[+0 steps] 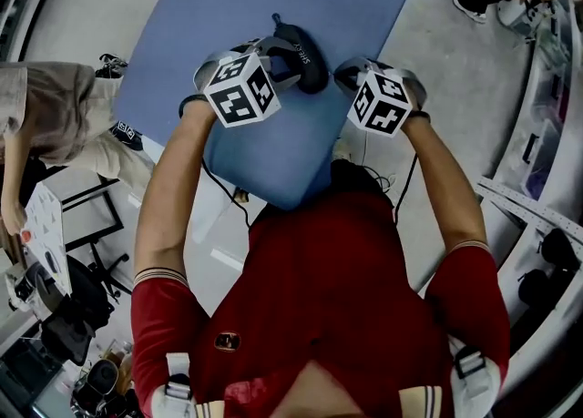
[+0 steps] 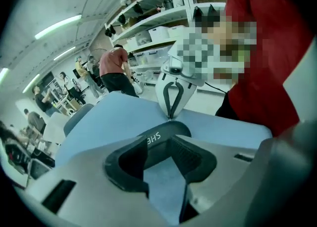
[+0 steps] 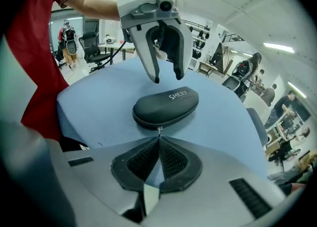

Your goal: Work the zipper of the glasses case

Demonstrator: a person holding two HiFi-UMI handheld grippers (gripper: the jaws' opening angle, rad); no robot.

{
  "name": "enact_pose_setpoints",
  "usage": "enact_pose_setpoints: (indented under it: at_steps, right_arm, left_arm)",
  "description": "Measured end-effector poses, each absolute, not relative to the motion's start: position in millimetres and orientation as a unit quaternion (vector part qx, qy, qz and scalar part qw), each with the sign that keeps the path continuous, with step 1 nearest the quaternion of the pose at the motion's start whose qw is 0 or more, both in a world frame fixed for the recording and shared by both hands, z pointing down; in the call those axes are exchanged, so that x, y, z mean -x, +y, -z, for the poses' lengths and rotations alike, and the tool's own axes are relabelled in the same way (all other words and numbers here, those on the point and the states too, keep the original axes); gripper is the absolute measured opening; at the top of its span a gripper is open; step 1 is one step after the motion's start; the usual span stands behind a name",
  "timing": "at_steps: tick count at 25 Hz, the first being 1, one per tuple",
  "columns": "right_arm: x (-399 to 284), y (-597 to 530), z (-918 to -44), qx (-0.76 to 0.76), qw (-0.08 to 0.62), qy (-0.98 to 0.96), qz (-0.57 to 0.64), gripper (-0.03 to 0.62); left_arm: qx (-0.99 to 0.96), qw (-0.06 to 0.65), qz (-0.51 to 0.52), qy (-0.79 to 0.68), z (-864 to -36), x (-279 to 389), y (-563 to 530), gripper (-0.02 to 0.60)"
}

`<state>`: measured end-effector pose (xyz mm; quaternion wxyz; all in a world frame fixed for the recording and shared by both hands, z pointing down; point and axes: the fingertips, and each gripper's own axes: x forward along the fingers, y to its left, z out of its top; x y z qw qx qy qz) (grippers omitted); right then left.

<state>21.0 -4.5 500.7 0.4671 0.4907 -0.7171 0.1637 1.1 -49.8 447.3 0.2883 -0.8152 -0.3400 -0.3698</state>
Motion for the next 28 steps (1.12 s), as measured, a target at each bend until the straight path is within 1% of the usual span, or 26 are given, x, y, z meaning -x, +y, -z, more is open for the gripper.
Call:
enact_pose_setpoints:
  at_steps: [6, 11, 22, 28]
  right_arm:
    - [-54.8, -4.4, -501.2, -0.494, 0.468, -0.717, -0.151, 0.0]
    - [-65.9, -9.1, -502.8, -0.479, 0.476, -0.724, -0.137, 0.0]
    - [-71.0, -14.2, -507.8, -0.46, 0.483, -0.734, -0.129, 0.0]
    - [-69.7, -12.6, -508.1, -0.445, 0.501, -0.732, -0.121, 0.0]
  left_arm:
    - [0.744, 0.401, 0.396, -0.358, -459.6, -26.5, -53.8, 0.143]
    - [0.684, 0.455, 0.412, -0.394, -466.1, -40.3, -58.4, 0.156]
    - [0.626, 0.451, 0.432, -0.467, -477.7, -45.4, -59.8, 0.156]
    - [0.594, 0.421, 0.463, -0.506, -479.2, -43.2, -56.2, 0.156]
